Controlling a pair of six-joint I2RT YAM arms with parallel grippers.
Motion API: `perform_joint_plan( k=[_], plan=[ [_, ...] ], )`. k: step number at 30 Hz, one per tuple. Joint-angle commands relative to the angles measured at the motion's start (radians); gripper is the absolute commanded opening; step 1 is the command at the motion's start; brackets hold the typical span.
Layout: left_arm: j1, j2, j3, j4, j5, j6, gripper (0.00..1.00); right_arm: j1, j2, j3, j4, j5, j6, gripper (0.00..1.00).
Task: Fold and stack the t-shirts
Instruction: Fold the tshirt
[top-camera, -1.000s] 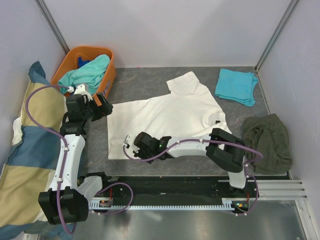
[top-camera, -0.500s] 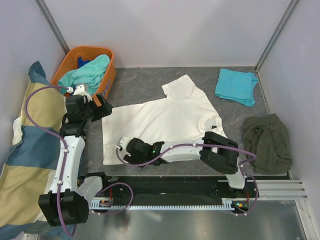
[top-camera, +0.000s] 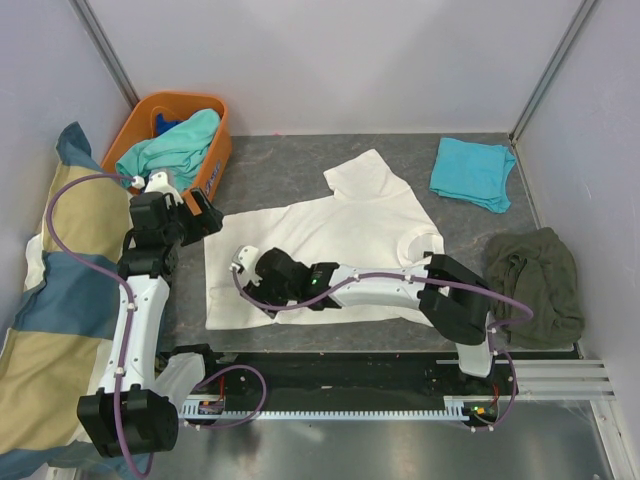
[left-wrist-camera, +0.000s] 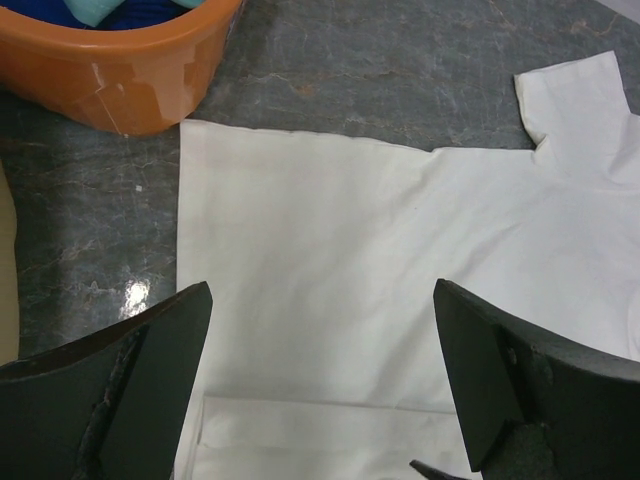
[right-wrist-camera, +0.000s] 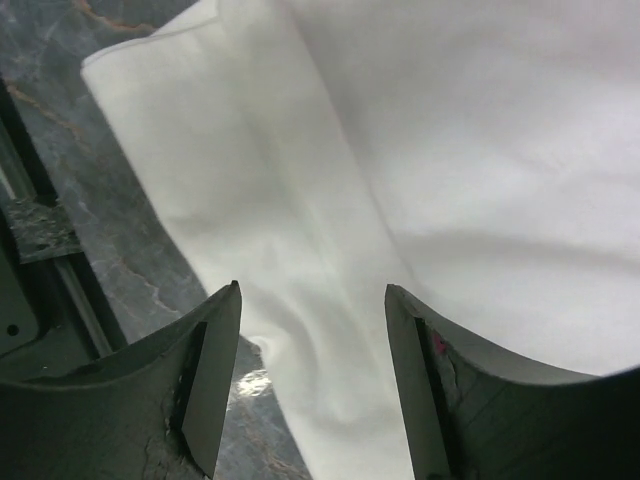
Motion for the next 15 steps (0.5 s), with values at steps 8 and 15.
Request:
perform_joint_plan(
  k=[8,15],
  plan=[
    [0.008,-0.009,0.024,-0.010,-0.014,0.028,1.00,-0.070,-0.007,-0.029,0.092,-0.248,0.013,0.90],
    [0.008,-0.009,0.021,-0.008,-0.021,0.031,1.00,-0.070,-0.010,-0.013,0.095,-0.371,0.055,0.98]
  ],
)
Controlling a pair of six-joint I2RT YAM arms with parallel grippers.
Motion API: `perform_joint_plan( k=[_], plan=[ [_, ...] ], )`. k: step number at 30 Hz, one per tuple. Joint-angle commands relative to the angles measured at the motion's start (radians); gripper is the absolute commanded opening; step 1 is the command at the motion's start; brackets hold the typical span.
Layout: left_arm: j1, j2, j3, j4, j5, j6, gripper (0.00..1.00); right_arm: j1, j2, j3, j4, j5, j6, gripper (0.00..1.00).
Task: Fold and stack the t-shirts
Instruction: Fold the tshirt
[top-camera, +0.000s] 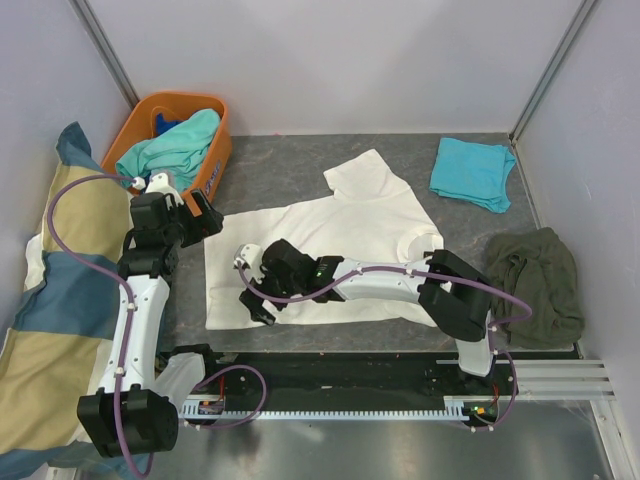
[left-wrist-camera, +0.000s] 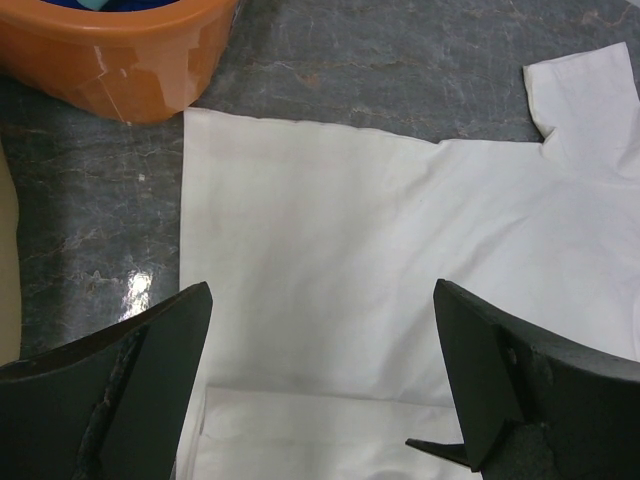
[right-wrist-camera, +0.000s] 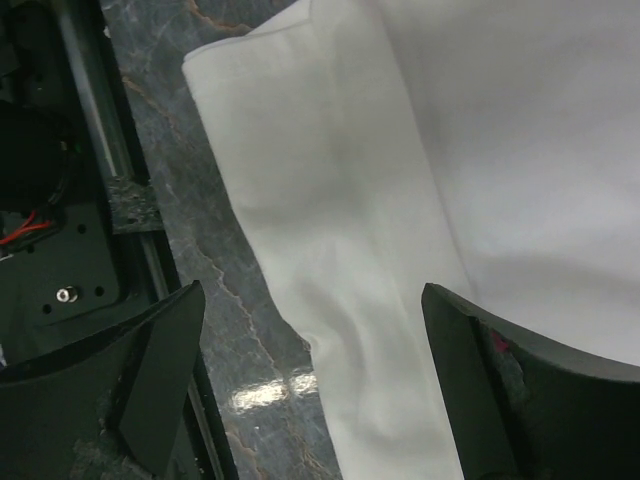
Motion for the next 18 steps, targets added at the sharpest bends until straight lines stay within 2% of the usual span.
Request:
perform_joint_plan(
  k=[1,18],
  plan=[
    [0.009,-0.010,0.016,0.012,-0.015,0.031,1.00,0.003,-0.007,0.011,0.046,-0.129,0.043,0.98],
    [0.009,-0.004,-0.004,0.025,-0.012,0.028,1.00,0.005,0.083,-0.047,0.092,-0.200,0.108,0.98]
  ],
)
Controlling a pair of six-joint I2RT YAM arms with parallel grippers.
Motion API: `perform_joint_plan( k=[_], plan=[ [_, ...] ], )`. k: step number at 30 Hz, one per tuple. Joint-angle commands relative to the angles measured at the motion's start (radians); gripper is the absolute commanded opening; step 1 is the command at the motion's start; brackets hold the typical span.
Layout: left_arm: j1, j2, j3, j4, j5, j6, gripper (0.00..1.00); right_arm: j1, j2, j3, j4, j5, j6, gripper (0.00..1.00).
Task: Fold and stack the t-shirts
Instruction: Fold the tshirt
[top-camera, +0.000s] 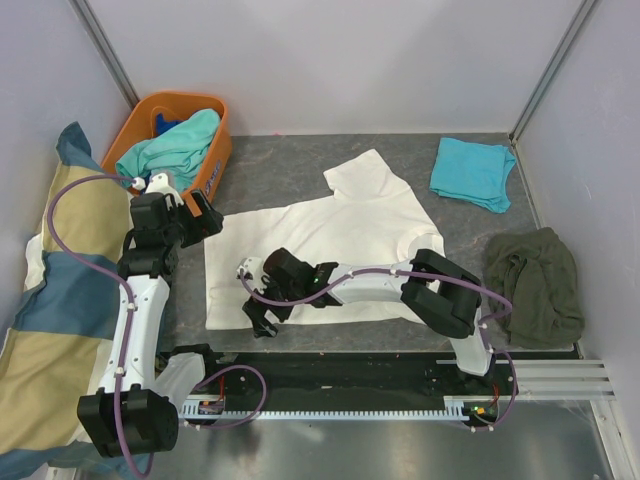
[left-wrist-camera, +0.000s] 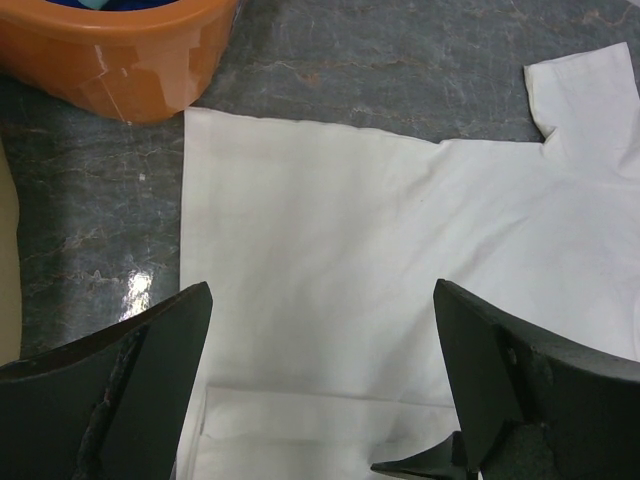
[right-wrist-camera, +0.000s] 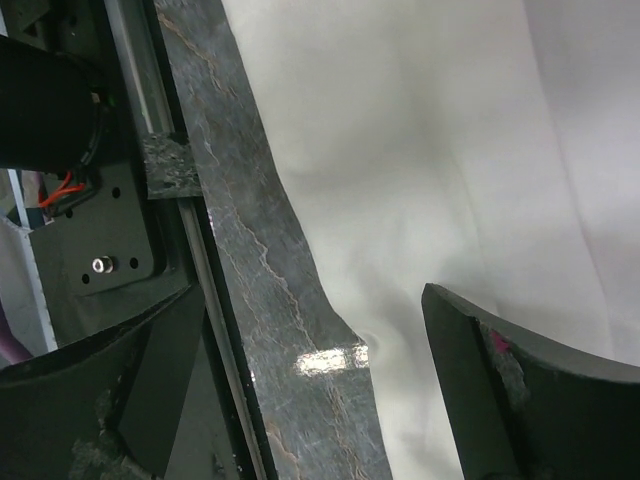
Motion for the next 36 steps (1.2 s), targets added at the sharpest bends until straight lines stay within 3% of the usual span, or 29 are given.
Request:
perform_joint_plan(
  k=[1,36],
  plan=[
    [0.008,-0.006,-0.002,0.025,-0.013,0.028,1.00,0.003,0.022,-0.004,0.037,-0.019,0.009,0.98],
    [0.008,0.013,-0.009,0.039,-0.015,0.028,1.00,-0.037,0.048,0.054,-0.021,0.123,-0.083,0.98]
  ],
)
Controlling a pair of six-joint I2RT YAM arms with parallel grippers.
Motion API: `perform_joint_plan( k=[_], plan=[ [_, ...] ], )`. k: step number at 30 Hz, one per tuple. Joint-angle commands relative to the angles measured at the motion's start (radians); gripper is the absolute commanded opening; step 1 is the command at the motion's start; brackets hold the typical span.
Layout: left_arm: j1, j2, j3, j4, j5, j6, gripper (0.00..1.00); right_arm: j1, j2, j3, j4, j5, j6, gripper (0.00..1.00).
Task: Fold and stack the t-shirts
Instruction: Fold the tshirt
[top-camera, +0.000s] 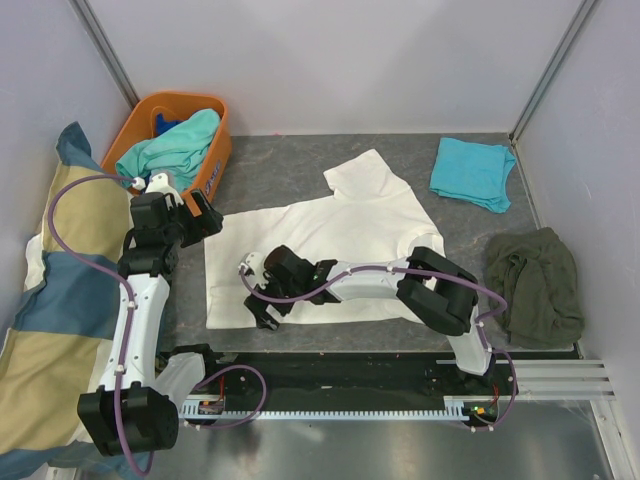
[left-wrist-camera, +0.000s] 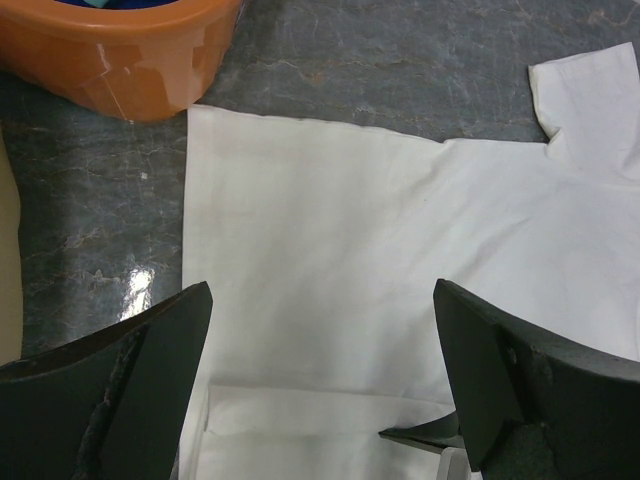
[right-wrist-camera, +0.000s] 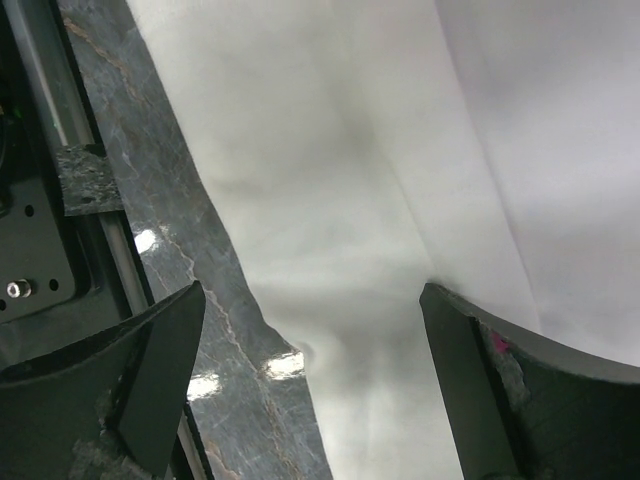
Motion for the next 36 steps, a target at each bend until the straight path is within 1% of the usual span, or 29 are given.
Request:
perform_joint_plan(
  k=[1,11,19,23,25,27,29,31,32,33,34,36],
  plan=[
    [0.005,0.006,-0.007,0.034,-0.014,0.028,1.00,-0.019,0.017,0.050,-0.022,0.042,-0.038,0.98],
    [0.005,0.015,-0.001,0.037,-0.014,0.029,1.00,-0.042,0.037,0.108,-0.062,0.067,-0.081,0.98],
    [0.005,0.018,0.004,0.037,-0.012,0.032,1.00,-0.059,0.051,0.205,-0.102,0.093,-0.115,0.98],
    [0.003,0.018,0.007,0.035,-0.006,0.031,1.00,-0.072,0.028,0.251,-0.135,0.128,-0.152,0.98],
    [0.005,0.018,0.007,0.037,-0.003,0.031,1.00,-0.089,-0.006,0.252,-0.148,0.177,-0.153,0.98],
    [0.005,0.019,0.004,0.040,0.000,0.032,1.00,-0.101,-0.064,0.211,-0.168,0.220,-0.150,0.98],
    [0.005,0.019,-0.002,0.047,0.006,0.029,1.00,-0.126,-0.119,0.156,-0.172,0.302,-0.143,0.98],
    [0.003,0.026,-0.010,0.064,0.023,0.017,1.00,-0.163,-0.210,0.053,-0.177,0.394,-0.124,0.98],
    [0.005,0.027,-0.014,0.074,0.046,0.009,1.00,-0.178,-0.243,0.016,-0.181,0.413,-0.100,0.98],
    [0.005,0.033,-0.025,0.089,0.058,0.003,1.00,-0.195,-0.307,-0.061,-0.183,0.430,-0.080,0.98],
    [0.005,0.036,-0.030,0.098,0.069,-0.006,1.00,-0.230,-0.343,-0.099,-0.185,0.453,-0.072,0.98],
    [0.003,0.049,-0.037,0.113,0.101,-0.015,1.00,-0.269,-0.433,-0.195,-0.194,0.522,-0.051,0.98]
  ],
)
